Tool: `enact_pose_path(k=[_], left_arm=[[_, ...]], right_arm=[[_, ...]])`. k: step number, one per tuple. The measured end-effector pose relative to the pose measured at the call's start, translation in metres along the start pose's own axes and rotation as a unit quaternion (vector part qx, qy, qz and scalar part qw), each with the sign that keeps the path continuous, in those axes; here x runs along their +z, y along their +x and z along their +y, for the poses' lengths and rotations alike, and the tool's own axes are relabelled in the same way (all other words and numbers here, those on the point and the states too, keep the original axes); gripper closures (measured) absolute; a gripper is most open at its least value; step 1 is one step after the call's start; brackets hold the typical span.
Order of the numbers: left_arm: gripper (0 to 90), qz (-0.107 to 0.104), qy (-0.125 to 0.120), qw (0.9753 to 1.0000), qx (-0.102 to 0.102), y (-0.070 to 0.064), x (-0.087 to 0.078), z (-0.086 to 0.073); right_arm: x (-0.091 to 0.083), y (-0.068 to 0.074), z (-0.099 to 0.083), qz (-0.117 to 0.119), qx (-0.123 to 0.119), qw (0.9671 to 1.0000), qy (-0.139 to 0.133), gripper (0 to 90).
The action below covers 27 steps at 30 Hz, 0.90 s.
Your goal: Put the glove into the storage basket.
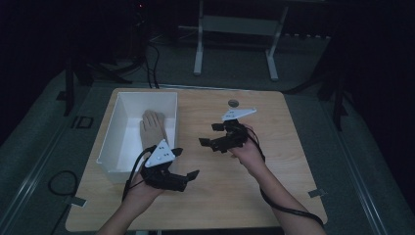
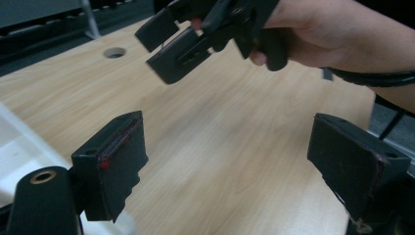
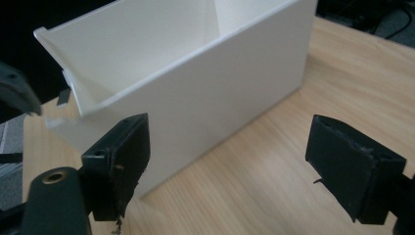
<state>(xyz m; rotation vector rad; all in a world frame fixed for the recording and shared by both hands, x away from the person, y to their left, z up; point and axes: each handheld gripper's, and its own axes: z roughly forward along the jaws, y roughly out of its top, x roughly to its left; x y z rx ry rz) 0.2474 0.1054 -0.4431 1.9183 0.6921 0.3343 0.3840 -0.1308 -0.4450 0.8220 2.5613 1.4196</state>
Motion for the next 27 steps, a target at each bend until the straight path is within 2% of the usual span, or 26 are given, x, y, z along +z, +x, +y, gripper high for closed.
enact_pose_path(k=[5, 6, 11, 12, 17, 22, 23, 24, 27], left_arm=[[14.9, -0.020, 0.007, 0.9998, 0.005, -0.010, 0.014, -0.003], [14.9, -0.031, 0.013, 0.9994, 0.006, -0.014, 0.021, -0.006], [14.9, -0.049, 0.022, 0.9985, 0.009, -0.019, 0.037, -0.014], [14.9, -0.055, 0.026, 0.9981, 0.011, -0.021, 0.044, -0.019], [14.9, -0.064, 0.031, 0.9973, 0.019, -0.025, 0.057, -0.028], [14.9, -0.073, 0.045, 0.9959, 0.030, -0.029, 0.078, -0.047], [14.9, -0.073, 0.045, 0.9959, 0.030, -0.029, 0.078, -0.047], [14.9, -0.075, 0.053, 0.9952, 0.033, -0.030, 0.084, -0.053], [14.9, -0.079, 0.061, 0.9945, 0.033, -0.031, 0.092, -0.061]], right_arm=[[-0.005, -0.004, -0.016, -0.002, 0.006, 1.0000, 0.003, 16.5], [-0.007, -0.006, -0.024, -0.001, 0.009, 0.9999, 0.006, 16.5], [-0.008, -0.009, -0.042, -0.006, 0.011, 0.9998, 0.015, 16.5], [-0.008, -0.010, -0.050, -0.004, 0.015, 0.9997, 0.018, 16.5], [-0.008, -0.013, -0.067, -0.013, 0.013, 0.9996, 0.019, 15.8], [-0.006, -0.018, -0.094, -0.022, 0.003, 0.9990, 0.039, 14.7], [-0.006, -0.018, -0.094, -0.022, 0.003, 0.9990, 0.039, 14.7], [-0.005, -0.020, -0.103, -0.024, 0.006, 0.9986, 0.047, 14.7], [-0.004, -0.023, -0.113, -0.024, 0.007, 0.9981, 0.056, 14.7]])
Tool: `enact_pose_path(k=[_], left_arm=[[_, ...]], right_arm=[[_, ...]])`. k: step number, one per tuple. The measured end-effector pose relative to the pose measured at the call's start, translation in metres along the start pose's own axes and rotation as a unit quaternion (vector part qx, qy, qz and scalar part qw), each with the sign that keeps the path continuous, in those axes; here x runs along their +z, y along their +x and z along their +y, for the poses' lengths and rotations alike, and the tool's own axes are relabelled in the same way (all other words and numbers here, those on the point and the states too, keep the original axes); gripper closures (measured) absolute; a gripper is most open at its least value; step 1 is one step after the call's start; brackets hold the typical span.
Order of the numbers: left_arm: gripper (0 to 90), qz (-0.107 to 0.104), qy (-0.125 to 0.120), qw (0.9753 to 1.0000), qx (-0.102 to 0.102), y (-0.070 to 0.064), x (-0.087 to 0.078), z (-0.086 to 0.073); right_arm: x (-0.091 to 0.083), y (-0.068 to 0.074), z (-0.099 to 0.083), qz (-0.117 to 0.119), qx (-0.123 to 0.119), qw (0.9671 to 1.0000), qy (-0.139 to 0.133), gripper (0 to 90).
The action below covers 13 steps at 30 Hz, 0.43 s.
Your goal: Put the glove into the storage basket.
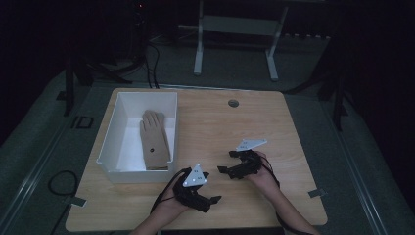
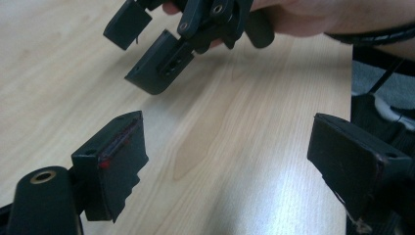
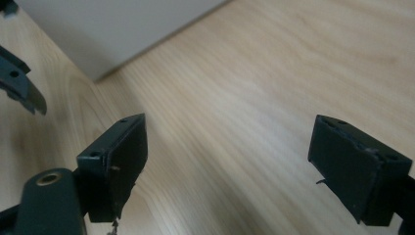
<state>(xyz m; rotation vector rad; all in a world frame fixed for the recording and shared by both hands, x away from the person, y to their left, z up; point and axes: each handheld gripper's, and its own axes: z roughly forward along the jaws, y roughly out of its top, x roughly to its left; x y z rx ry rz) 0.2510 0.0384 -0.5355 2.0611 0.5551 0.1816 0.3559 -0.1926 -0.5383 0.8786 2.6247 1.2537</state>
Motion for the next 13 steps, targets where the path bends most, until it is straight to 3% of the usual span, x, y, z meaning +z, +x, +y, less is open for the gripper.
enact_pose_path(k=[8, 13], left_arm=[[14.9, -0.006, 0.005, 0.9999, -0.011, 0.002, 0.008, -0.010], [14.9, -0.010, -0.006, 0.9999, -0.013, 0.001, 0.005, -0.012]], right_arm=[[0.002, -0.005, -0.013, -0.001, 0.010, 0.9999, 0.009, 14.9], [0.003, -0.005, -0.014, 0.000, 0.011, 0.9999, 0.009, 15.0]])
